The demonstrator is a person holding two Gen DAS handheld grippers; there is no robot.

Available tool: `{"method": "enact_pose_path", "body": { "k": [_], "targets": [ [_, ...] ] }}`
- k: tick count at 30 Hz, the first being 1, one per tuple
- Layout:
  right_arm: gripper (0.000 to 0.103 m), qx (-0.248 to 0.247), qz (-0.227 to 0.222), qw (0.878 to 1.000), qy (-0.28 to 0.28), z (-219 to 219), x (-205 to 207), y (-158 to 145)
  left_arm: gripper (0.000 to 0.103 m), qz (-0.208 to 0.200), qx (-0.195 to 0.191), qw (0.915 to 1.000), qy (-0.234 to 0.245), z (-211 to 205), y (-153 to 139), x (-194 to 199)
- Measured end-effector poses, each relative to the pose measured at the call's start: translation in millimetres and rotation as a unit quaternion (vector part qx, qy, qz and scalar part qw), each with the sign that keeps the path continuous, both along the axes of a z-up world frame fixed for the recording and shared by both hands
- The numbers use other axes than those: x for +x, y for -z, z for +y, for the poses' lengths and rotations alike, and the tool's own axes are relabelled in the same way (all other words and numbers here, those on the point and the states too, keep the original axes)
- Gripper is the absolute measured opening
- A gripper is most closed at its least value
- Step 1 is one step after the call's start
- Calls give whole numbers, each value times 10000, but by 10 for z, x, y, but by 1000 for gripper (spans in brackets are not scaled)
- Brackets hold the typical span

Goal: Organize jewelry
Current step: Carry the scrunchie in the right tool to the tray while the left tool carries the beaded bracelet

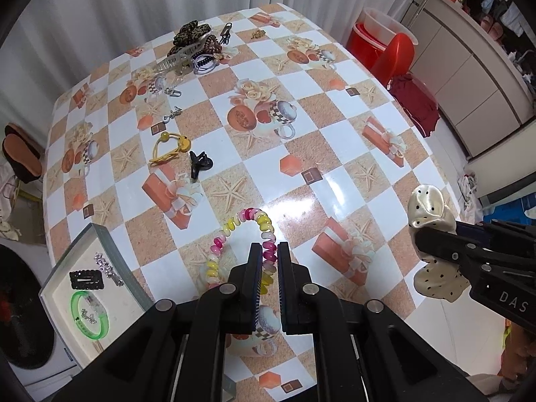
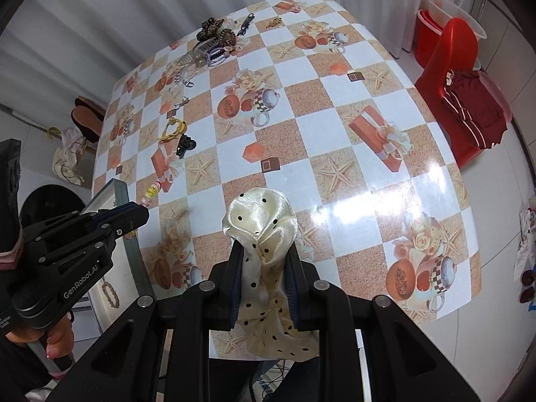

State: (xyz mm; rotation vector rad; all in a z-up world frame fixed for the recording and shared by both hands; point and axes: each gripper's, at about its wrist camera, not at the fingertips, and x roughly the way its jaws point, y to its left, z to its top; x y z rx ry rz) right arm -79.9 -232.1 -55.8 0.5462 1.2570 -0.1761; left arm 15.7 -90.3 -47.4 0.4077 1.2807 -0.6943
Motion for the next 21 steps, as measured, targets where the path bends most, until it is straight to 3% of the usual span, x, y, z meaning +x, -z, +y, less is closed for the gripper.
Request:
{"method": "enact_pose_path", "body": {
  "k": [12,21],
  "targets": [
    [25,-160,23,9998,-124,132,15,-92,14,-49,-165,9997,-187,237,-59,-23],
    [25,-206,3,9985,-502,299,153,-110,14,-169,-297,9967,-734,608,-142,17]
  ]
}}
